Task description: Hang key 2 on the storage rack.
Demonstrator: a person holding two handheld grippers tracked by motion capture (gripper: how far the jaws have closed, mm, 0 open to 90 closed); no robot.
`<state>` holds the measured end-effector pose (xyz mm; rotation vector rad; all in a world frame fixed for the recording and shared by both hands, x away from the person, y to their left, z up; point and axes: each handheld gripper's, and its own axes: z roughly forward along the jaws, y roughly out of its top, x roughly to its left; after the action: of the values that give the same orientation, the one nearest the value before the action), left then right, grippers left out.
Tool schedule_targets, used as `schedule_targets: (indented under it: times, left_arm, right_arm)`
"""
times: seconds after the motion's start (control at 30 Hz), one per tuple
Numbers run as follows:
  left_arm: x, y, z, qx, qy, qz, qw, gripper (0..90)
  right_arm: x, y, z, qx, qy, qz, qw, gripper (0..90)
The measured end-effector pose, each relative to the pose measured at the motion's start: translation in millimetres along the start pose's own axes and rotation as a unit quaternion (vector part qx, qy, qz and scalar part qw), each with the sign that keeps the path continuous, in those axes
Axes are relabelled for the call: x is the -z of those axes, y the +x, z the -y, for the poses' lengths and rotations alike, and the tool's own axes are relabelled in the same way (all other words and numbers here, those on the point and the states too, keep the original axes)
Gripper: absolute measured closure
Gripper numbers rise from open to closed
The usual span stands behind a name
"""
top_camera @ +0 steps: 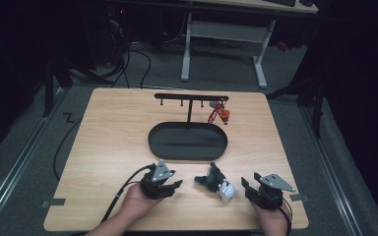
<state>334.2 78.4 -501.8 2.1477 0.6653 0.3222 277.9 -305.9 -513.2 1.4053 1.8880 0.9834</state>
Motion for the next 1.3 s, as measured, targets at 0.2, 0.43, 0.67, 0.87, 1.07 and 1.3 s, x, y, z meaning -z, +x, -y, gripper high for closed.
schedule_targets:
  times: [0.2,0.43,0.67,0.87,1.07,1.3]
  left_arm:
    - [43.0,30.4,38.3,0.036,0.008,-0.026,0.999,40.8]
    - [53.4,54.4,69.9,0.048,0.006,-0.079,0.9957,38.0]
    - [46.8,49.0,66.8,0.025,0.008,-0.078,0.9967,36.4]
    - [44.2,47.3,62.8,0.014,0.001,-0.071,0.9974,36.3]
    - [42.6,47.5,60.4,0.011,-0.005,-0.063,0.998,36.3]
    - [44.7,44.7,60.6,0.002,-0.005,-0.058,0.9983,36.2]
  right_arm:
    - [-1.6,0.7,0.3,-0.003,0.005,0.0,1.0,45.3]
    - [-7.8,6.6,-3.6,-0.001,0.008,0.003,1.0,46.0]
    - [-10.5,9.5,-4.5,0.001,0.021,0.028,0.9994,51.5]
    - [-8.5,8.3,-2.4,0.006,0.035,0.035,0.9988,47.0]
    - [-6.7,6.6,-3.4,0.008,0.057,0.047,0.9972,43.9]
    - [-6.5,9.2,-8.0,0.022,0.08,0.035,0.9959,43.9]
